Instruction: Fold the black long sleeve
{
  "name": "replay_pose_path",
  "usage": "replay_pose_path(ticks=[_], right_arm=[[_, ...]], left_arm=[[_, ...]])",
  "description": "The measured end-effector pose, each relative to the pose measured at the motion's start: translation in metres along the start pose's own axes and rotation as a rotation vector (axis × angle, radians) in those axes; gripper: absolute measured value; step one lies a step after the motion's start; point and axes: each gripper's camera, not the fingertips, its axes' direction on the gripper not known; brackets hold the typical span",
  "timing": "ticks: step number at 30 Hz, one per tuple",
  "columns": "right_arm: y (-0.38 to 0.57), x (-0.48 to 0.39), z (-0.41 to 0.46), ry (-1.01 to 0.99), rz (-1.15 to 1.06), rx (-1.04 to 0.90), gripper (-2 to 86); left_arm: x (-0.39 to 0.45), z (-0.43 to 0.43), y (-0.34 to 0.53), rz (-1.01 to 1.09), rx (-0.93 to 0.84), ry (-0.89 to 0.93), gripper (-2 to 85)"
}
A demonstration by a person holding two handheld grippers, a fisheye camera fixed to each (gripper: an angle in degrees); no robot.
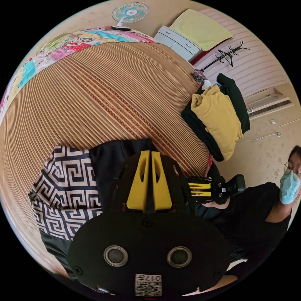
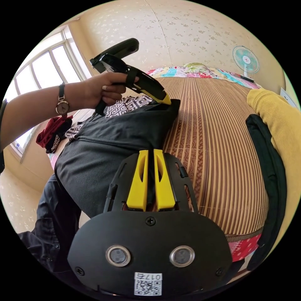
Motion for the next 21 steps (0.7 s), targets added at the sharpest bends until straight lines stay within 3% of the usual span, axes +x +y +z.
replay_pose_path(ticks=[12, 17, 21], right_arm=[[-0.001, 0.002, -0.003, 0.072, 0.047, 0.03, 3.3], [-0.003, 0.007, -0.003, 0.041, 0.055, 0.029, 3.1], [-0.003, 0.007, -0.004, 0.031, 0.054, 0.03, 3.0]], left_arm=[[-0.014, 0.0, -0.015, -0.081, -0.001, -0.02, 0.8], [-0.034, -0.072, 0.039, -0.192, 0.149, 0.091, 9.4], [-0.045, -0.147, 0.1, -0.247, 0.182, 0.058, 9.4]])
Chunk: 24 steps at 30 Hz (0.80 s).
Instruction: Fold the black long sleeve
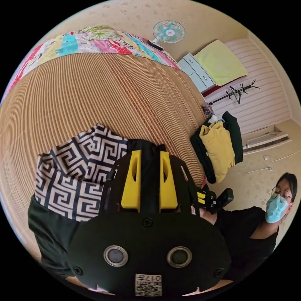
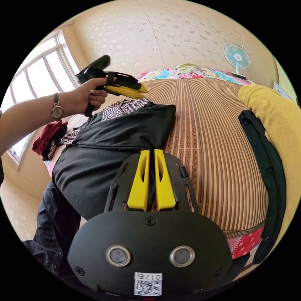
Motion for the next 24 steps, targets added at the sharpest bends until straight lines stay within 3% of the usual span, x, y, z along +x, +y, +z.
replay_pose_path(ticks=[4, 8, 11, 17, 24], right_arm=[[-0.001, 0.001, 0.0, -0.013, 0.0, -0.002, 2.8], [0.0, -0.001, -0.001, -0.014, -0.002, -0.001, 2.8], [0.0, -0.003, -0.001, -0.011, -0.009, 0.0, 2.7], [0.003, -0.008, -0.003, -0.027, -0.03, 0.008, 2.7], [0.006, -0.015, -0.005, -0.013, -0.044, 0.017, 2.6]], left_arm=[[-0.036, -0.12, 0.097, -0.127, 0.085, -0.053, 8.9], [-0.091, -0.228, 0.275, -0.471, 0.408, 0.058, 8.4], [-0.12, -0.273, 0.406, -0.696, 0.575, 0.036, 8.3], [-0.151, -0.307, 0.59, -1.061, 0.929, 0.179, 10.1], [-0.135, -0.327, 0.683, -1.296, 1.06, 0.118, 10.3]])
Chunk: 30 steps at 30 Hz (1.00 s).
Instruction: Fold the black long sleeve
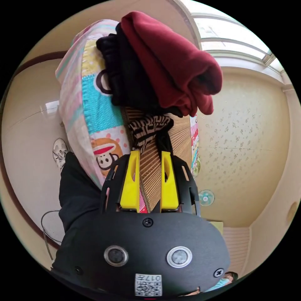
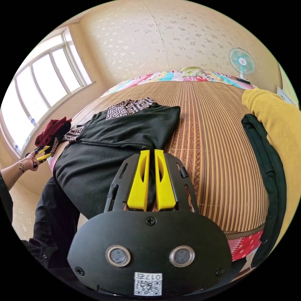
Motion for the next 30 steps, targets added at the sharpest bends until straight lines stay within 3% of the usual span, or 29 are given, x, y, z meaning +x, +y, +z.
replay_pose_path(ticks=[4, 12, 21, 30], right_arm=[[0.002, -0.007, -0.001, 0.02, -0.015, 0.007, 2.8], [0.004, -0.013, -0.002, 0.027, -0.025, 0.011, 3.0], [0.005, -0.015, -0.003, 0.016, -0.022, 0.009, 3.0], [0.005, -0.011, -0.003, -0.016, -0.006, 0.002, 3.0]], left_arm=[[0.0, -0.033, 0.002, -0.04, 0.055, -0.083, 12.5], [0.014, -0.029, -0.001, 0.02, -0.01, 0.006, 12.0], [0.046, -0.028, 0.007, -0.001, 0.009, -0.16, 6.8], [0.09, -0.018, 0.047, 0.081, 0.062, -0.28, 11.6]])
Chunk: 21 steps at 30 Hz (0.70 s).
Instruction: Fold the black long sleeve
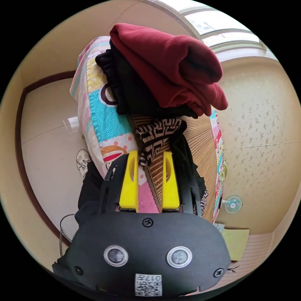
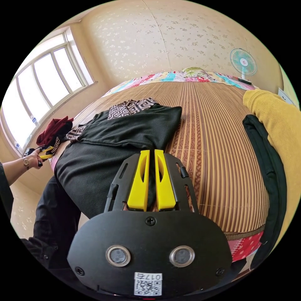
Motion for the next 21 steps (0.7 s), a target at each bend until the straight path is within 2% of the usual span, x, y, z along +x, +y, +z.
replay_pose_path(ticks=[7, 12, 16, 21], right_arm=[[0.0, -0.001, 0.0, -0.006, 0.002, -0.001, 2.9], [0.0, -0.004, 0.001, 0.007, -0.002, -0.003, 2.9], [0.001, -0.005, 0.001, 0.009, -0.006, -0.001, 2.9], [0.0, -0.006, 0.002, 0.009, -0.007, -0.001, 3.0]], left_arm=[[0.023, -0.007, 0.023, 0.017, 0.019, -0.068, 11.1], [0.037, -0.002, 0.038, 0.127, -0.029, -0.064, 10.0], [0.022, 0.011, 0.041, 0.073, -0.011, -0.083, 9.8], [0.018, 0.023, 0.045, 0.062, 0.008, -0.099, 5.5]])
